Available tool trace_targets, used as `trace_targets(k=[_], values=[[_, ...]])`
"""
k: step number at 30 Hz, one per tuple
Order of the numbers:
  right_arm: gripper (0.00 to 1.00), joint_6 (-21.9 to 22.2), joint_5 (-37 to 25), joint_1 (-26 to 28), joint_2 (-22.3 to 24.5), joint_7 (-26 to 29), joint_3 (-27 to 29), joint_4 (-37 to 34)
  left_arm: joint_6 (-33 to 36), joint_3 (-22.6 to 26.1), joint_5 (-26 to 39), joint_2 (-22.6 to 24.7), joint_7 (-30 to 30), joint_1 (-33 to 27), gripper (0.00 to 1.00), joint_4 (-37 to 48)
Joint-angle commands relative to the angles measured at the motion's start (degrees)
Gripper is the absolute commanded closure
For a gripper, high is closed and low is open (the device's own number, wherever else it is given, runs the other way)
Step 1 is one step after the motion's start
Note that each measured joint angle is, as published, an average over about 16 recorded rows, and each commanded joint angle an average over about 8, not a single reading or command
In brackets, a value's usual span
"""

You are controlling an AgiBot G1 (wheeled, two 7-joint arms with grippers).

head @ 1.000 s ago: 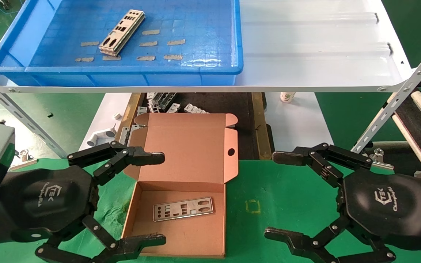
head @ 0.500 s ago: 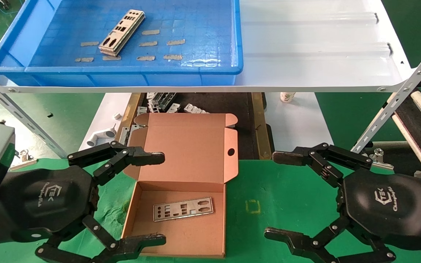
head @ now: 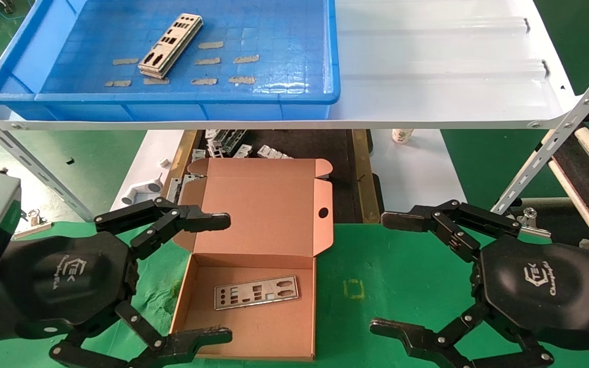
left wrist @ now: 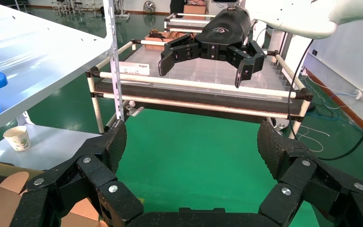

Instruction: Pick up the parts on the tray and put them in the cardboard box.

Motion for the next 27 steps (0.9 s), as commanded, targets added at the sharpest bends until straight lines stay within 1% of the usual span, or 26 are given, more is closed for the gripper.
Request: trace_targets(k=[1,27], values=[[0.00,0.0,0.0,0.0,0.0,0.0,0.0,0.0,0.0,0.0,0.0,0.0,0.0,0.0,0.00,0.0],[0.00,0.0,0.0,0.0,0.0,0.0,0.0,0.0,0.0,0.0,0.0,0.0,0.0,0.0,0.00,0.0]])
